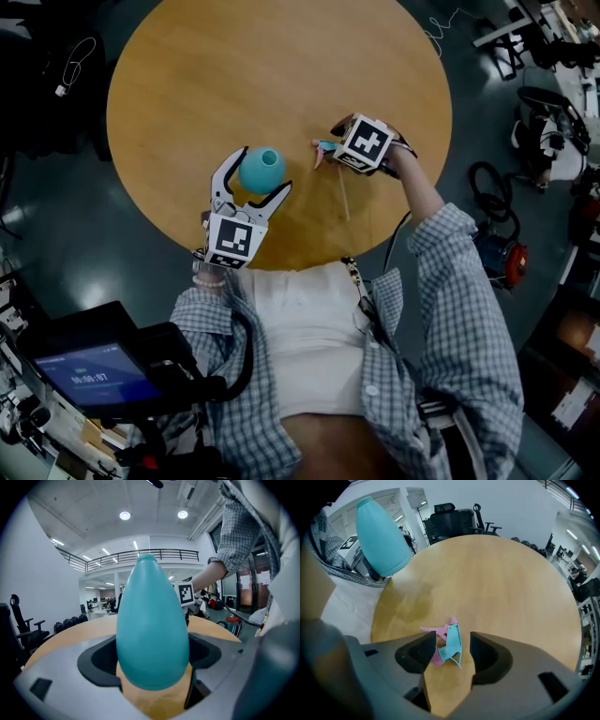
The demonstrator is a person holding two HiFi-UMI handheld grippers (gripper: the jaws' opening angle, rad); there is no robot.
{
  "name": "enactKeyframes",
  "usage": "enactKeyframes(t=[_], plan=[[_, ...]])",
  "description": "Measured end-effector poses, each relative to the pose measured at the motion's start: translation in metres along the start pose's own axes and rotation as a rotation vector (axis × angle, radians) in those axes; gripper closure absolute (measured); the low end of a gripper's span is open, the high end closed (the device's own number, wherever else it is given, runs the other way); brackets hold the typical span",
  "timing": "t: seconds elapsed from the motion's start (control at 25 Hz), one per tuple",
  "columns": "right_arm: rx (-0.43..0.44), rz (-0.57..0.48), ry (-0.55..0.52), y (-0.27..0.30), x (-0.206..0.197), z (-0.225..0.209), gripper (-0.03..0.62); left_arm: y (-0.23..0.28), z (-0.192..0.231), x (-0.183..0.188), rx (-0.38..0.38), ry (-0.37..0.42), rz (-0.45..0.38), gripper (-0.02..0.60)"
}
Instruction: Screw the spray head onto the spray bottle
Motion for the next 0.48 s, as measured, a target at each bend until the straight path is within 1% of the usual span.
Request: enactKeyframes(t=[0.2,0.32,0.44,0.48], plan=[[0.031,0.107,-0.015,0.014,-0.009,-0.004,0.382,-0.001,-0.002,-0.003,0.001,-0.007,0.008,0.146],[0.086,0.120,0.008,0.019,-0.010,-0.002,0.384,-0.003,-0.003,-0.004,0.000,-0.007,0.010,0.146],[0.113,0.121,0.017,0.020,-0.009,-0.001,0.384,-0.002,-0.003,-0.005,-0.003,-0.008,0.018,0.147],[0.118,0.116,0.018,0.020,-0.008,-0.001,0.412,-0.002,-0.004,-0.005,-0.003,-0.009,0.019,0.147]])
Point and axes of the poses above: the fingertips, and each gripper's own axes: y forward along the fingers, z to its left, x out of its top, the point moved 5 cm from there along -y, backward along the fingers, and after that the axes turned 4 degrees about y, right-handed, at the moved point
